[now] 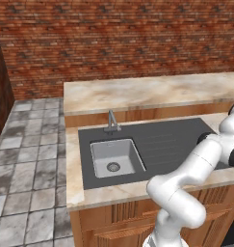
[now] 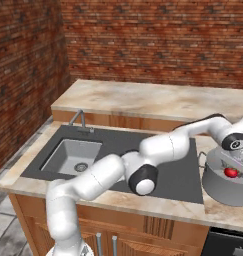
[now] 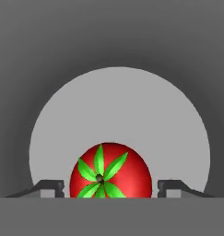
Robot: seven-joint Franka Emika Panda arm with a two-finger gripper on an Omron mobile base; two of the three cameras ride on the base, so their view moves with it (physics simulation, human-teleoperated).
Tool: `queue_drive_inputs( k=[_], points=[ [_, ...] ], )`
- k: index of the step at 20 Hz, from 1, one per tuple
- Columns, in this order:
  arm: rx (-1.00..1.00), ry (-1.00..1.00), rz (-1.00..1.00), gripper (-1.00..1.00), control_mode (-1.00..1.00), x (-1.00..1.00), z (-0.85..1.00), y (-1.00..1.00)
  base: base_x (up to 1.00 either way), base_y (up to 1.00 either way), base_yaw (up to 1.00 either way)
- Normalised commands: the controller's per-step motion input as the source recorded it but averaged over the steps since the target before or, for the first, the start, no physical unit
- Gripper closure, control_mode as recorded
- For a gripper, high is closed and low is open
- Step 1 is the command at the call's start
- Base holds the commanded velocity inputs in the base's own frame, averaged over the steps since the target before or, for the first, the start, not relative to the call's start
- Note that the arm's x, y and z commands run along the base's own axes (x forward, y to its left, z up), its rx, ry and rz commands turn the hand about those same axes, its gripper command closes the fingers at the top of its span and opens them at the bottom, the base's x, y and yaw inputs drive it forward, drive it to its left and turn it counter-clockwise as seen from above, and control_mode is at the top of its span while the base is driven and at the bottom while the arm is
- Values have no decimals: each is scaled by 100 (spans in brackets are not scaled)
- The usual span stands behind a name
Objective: Dump the tomato from the pot into the sink. Then turn on the water and wash the tomato. Then turn off the water and put the tomato back in the pot.
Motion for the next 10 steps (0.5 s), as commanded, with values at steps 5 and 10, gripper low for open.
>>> queue_drive_inputs(
  k=[5,10],
  points=[
    [0,-6,-7,-100,-100,-38,54,17,0,0,0],
    [0,-6,-11,-100,-100,-39,64,42,0,0,0]
  ],
)
